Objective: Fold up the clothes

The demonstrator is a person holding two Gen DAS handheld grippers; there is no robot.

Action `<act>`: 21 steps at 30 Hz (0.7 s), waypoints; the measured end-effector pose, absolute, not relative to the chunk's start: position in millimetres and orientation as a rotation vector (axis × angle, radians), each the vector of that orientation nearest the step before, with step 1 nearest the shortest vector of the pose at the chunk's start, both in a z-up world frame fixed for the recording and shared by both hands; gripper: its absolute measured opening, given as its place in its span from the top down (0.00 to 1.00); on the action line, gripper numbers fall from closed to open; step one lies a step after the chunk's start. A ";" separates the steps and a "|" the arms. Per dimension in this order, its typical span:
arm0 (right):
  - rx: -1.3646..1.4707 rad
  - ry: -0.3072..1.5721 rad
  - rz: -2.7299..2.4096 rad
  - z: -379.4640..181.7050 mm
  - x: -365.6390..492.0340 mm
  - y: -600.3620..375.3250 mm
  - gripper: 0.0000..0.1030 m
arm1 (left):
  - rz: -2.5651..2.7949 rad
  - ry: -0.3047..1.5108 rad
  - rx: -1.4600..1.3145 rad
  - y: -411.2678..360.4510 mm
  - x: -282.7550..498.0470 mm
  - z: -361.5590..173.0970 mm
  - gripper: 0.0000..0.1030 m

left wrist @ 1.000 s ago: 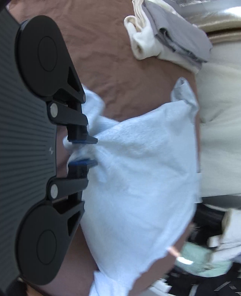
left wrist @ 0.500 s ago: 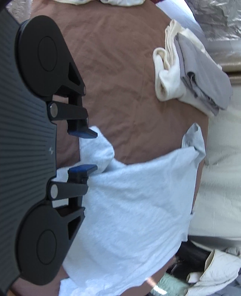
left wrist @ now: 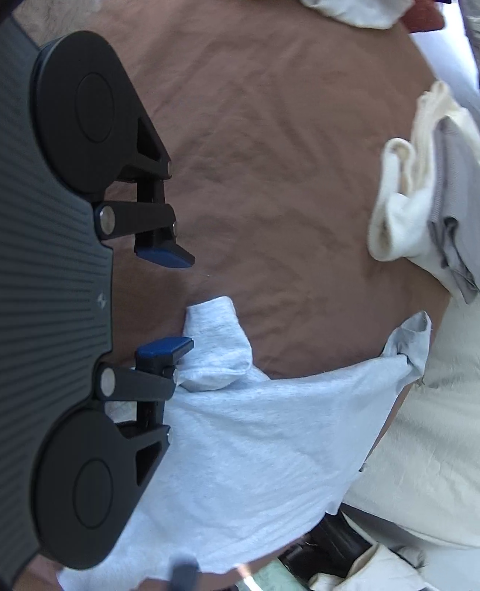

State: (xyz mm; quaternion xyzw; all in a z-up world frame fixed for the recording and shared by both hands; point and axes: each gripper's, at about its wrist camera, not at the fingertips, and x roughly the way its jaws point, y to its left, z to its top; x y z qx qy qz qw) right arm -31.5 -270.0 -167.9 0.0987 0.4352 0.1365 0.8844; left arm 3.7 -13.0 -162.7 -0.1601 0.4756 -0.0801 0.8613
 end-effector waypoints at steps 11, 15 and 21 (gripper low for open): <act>0.094 0.999 0.266 -185.9 -1.2 -205.8 0.59 | -0.157 0.981 -0.439 3.2 5.1 -161.8 0.61; 0.086 0.966 0.280 -186.6 -1.1 -200.5 0.59 | -0.175 1.003 -0.442 -6.0 7.3 -161.2 0.61; 0.144 0.970 0.263 -197.8 -2.4 -200.7 0.59 | -0.224 0.959 -0.333 -18.0 -5.0 -138.6 0.53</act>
